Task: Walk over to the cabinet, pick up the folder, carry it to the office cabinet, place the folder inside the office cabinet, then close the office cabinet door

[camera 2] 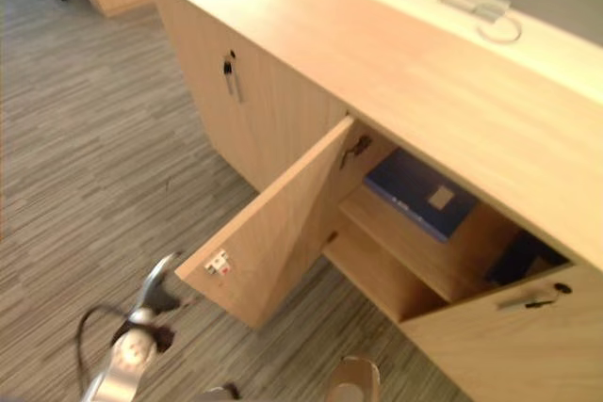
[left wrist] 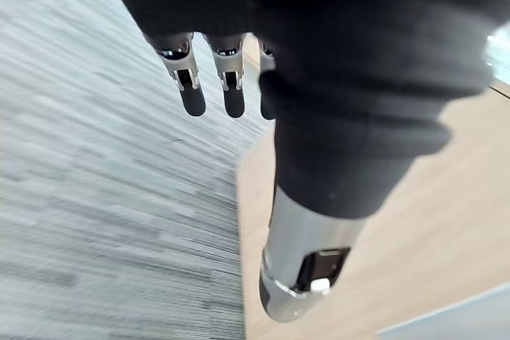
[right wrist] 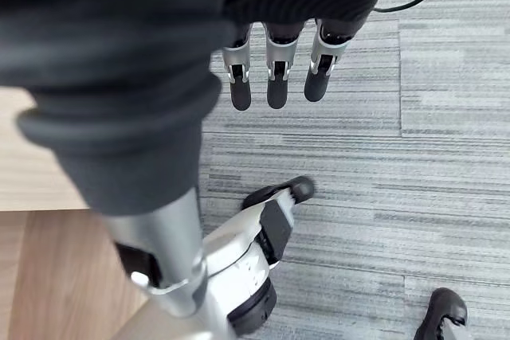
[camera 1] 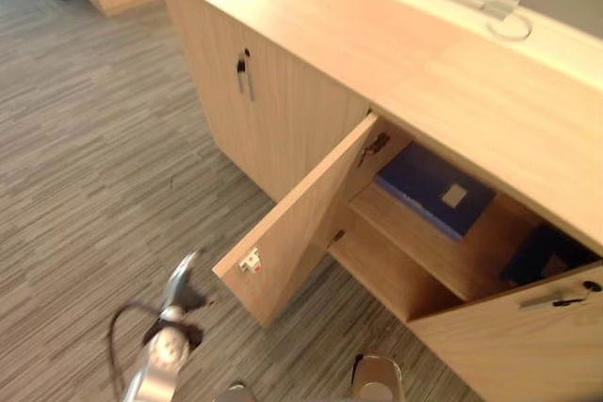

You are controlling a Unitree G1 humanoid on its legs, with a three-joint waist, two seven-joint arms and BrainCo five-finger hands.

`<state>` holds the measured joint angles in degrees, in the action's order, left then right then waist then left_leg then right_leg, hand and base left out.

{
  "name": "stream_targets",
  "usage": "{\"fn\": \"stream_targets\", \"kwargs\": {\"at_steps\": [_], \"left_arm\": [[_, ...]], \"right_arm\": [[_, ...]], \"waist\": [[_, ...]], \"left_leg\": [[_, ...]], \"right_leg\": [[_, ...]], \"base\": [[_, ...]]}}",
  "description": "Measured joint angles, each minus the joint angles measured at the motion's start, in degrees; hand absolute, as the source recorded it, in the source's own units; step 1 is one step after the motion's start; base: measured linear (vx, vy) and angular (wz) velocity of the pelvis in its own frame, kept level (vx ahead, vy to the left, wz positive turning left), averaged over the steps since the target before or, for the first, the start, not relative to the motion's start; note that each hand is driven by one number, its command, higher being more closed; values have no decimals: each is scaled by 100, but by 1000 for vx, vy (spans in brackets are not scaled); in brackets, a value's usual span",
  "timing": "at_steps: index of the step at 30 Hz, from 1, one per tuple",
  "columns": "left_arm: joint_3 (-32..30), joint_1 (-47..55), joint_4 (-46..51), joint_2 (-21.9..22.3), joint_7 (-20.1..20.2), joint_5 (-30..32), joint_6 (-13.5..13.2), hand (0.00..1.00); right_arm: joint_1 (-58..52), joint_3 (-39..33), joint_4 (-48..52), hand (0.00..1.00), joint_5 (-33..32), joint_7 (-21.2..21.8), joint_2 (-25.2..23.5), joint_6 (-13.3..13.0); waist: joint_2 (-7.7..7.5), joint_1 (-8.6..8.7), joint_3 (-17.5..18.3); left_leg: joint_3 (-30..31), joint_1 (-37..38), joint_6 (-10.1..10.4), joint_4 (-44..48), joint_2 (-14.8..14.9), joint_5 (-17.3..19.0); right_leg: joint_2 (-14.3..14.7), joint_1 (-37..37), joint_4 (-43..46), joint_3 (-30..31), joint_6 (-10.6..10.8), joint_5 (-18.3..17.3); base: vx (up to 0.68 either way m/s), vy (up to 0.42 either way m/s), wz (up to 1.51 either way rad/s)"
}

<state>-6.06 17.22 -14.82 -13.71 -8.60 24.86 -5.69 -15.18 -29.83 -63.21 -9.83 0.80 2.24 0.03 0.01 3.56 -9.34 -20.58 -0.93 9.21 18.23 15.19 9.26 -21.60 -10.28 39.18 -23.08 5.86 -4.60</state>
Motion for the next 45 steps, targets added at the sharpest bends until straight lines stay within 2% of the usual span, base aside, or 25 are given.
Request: {"fn": "stream_targets", "kwargs": {"at_steps": [1, 2, 3, 4, 5, 6, 9, 10, 13, 20, 27, 33, 37, 40, 45], "left_arm": [[-96, 277, 33, 133, 36, -18, 67, 0], [-133, 383, 66, 214, 52, -25, 103, 0], [-230, 418, 60, 522, 153, -67, 162, 0], [-211, 420, 84, 712, 179, -122, 163, 0], [-197, 410, 67, 905, 202, -185, 174, 0], [-85, 359, 68, 1022, 215, -319, 176, 0], [213, 204, 82, 1117, 268, -475, 166, 0], [292, 102, 82, 1118, 310, -515, 167, 0], [407, -28, 81, 1109, 389, -584, 173, 0], [951, -118, 58, 949, 627, -597, 171, 0], [971, -241, -189, 842, 639, -538, 173, 0], [932, -266, -520, 826, 638, -573, 172, 0], [528, -401, -1823, 825, 726, -939, 248, 0], [193, -417, -2549, 769, 846, -992, 302, 0], [-711, -472, -4134, 343, 1127, -928, 428, 0]], "right_arm": [[138, 52, -11, 0, -4, -47, 14, 0], [212, 102, -4, 0, 7, -31, 63, 0], [407, 318, -2, 0, 51, 27, 236, -13], [543, 472, 14, 0, 107, 31, 338, -13], [674, 594, 16, 0, 190, 57, 390, -3], [681, 688, 81, 0, 195, 75, 404, -26], [682, 716, 171, 0, 149, 74, 413, -28], [708, 745, 171, 0, 45, 72, 395, -52], [720, 739, 77, 0, -11, 60, 364, -62], [595, 627, -37, 0, 199, 10, 260, 1], [525, 600, -34, 0, 201, -15, 257, 3], [498, 462, -1, 0, 203, -43, 210, 11], [457, 448, -1, 0, 241, -45, 212, 23], [452, 405, 3, 0, 385, -39, 217, 53], [466, 389, -10, 0, 685, 73, 346, 109]], "waist": [[-24, -83, 45], [-67, -119, 88], [123, -213, 93], [199, -244, 65], [200, -254, 62], [203, -231, 71], [240, -120, 211], [313, -111, 270], [321, -94, 276], [341, 31, 319], [378, 44, 463], [423, 35, 554], [426, 29, 668], [419, 28, 711], [410, 9, 709]], "left_leg": [[-141, -55, 11, 24, 2, 11], [-201, -135, 13, 64, 20, 10], [-290, -401, 5, 260, 225, 14], [-322, -497, -89, 330, 354, -47], [-351, -470, -170, 317, 433, -122], [-331, -359, -203, 166, 430, -206], [-364, -181, -123, -291, 360, -413], [-404, -183, -86, -433, 360, -493], [-527, -157, -78, -622, 329, -544], [-735, 146, -66, -804, 126, -547], [-722, 108, 7, -803, 95, -558], [-694, 111, 42, -816, 75, -573], [-682, 190, 58, -942, 14, -597], [-688, 233, 58, -991, -10, -598], [-694, 339, 47, -1048, -70, -609]], "right_leg": [[43, 268, -747, -544, 288, -340], [162, 369, -1199, -703, 291, -463], [567, 390, -1881, -660, 144, -381], [792, 370, -2165, -582, 28, -195], [943, 372, -2323, -480, -57, -113], [981, 471, -2416, -467, -89, -90], [1107, 526, -2681, -480, -113, 27], [1205, 525, -2945, -453, -148, 190], [1363, 538, -3475, -298, -181, 553], [1334, 768, -3994, -42, -155, 950], [1365, 832, -4308, -15, -180, 1206], [1368, 872, -4392, -16, -188, 1273], [1348, 896, -4394, -15, -169, 1285], [1339, 933, -4396, -17, -167, 1283], [1294, 996, -4396, -19, -166, 1283]], "base": [[24, -86, -54], [27, -141, -76], [14, -137, -68], [3, -151, -81], [3, -112, -54], [13, -86, -33], [27, -66, -5], [7, -47, -23], [-12, -36, -31], [-30, 19, -18], [-69, -11, -4], [-31, -10, 0], [19, 1, 0], [46, 11, 0], [21, 5, 0]]}}
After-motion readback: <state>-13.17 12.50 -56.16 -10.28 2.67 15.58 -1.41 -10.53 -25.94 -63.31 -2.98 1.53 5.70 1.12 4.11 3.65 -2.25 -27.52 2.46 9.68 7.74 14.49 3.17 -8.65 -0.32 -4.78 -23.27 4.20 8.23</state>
